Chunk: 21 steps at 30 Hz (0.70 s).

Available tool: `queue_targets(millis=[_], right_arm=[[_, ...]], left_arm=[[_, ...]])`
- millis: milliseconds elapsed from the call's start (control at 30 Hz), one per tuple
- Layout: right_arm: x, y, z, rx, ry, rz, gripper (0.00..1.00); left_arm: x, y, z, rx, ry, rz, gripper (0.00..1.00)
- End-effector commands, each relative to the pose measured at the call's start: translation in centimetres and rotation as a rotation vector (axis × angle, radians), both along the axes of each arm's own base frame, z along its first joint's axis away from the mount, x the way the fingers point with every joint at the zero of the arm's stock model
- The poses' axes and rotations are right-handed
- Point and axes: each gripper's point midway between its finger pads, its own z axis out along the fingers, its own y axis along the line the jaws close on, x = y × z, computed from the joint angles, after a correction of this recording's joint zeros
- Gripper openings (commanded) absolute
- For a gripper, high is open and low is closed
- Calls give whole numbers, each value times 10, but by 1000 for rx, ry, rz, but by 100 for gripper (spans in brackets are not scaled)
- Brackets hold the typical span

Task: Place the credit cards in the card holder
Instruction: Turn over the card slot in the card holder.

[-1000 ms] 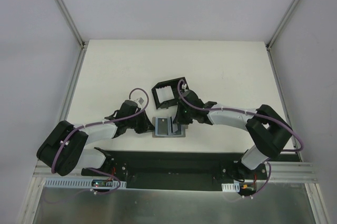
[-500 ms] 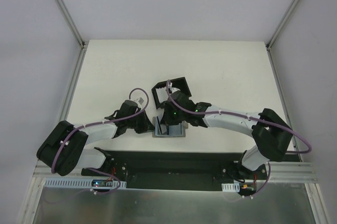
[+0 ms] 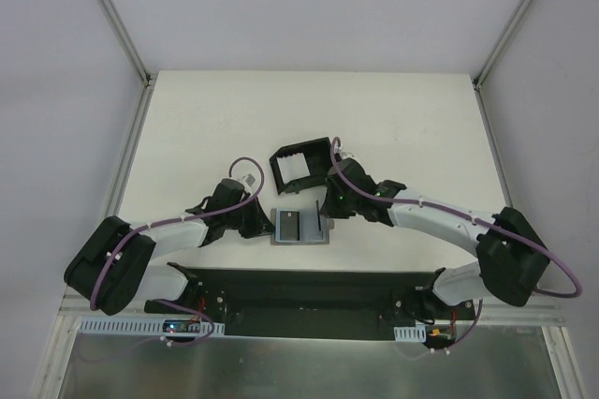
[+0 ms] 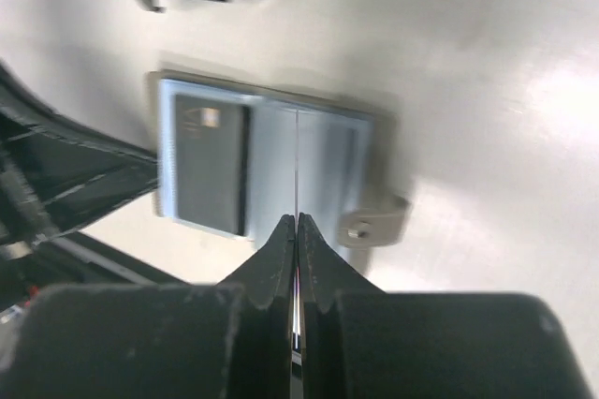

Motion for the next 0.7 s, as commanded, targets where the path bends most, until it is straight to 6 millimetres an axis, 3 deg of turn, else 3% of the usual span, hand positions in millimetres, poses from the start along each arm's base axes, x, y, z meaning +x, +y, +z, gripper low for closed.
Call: queue_targets(millis=[0, 233, 667], right_arm=[[-6, -32, -10, -39, 28, -46, 1], [-5, -32, -16, -33, 46, -45, 0], [-5, -31, -50, -42, 127, -52, 0]], left_arm=[[-39, 42, -44, 207, 144, 14, 0], [-37, 41, -43, 206, 142, 11, 0], [-38, 40, -42, 202, 140, 4, 0]])
